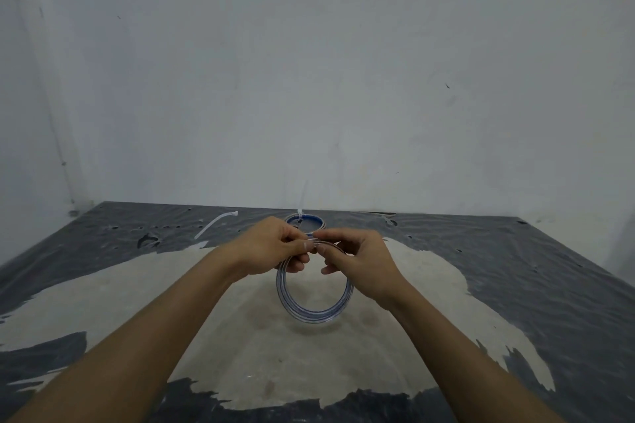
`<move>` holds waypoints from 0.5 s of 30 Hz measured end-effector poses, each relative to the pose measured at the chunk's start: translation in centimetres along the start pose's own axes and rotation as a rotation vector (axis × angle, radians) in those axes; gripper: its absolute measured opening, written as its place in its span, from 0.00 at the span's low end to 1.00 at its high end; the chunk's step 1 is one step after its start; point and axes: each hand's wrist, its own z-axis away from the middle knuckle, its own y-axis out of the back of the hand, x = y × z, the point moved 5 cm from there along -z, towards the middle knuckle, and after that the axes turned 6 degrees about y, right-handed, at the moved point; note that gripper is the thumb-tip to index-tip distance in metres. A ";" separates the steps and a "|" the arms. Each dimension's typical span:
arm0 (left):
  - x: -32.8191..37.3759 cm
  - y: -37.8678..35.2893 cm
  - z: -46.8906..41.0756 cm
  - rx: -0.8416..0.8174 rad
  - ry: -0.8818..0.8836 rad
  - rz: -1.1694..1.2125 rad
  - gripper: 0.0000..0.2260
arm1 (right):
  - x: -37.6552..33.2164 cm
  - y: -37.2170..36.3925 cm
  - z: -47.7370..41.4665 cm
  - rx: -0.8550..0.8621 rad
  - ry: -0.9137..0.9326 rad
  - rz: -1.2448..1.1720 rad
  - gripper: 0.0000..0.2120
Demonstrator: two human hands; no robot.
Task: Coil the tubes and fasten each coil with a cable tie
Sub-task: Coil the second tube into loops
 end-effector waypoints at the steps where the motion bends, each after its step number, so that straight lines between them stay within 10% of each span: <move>1: 0.0 0.0 0.0 0.004 -0.006 0.011 0.09 | -0.1 0.1 0.0 -0.002 -0.013 -0.007 0.10; 15: -0.3 1.5 1.1 0.079 -0.085 -0.288 0.10 | -0.2 -1.8 -1.0 -0.013 -0.101 -0.072 0.07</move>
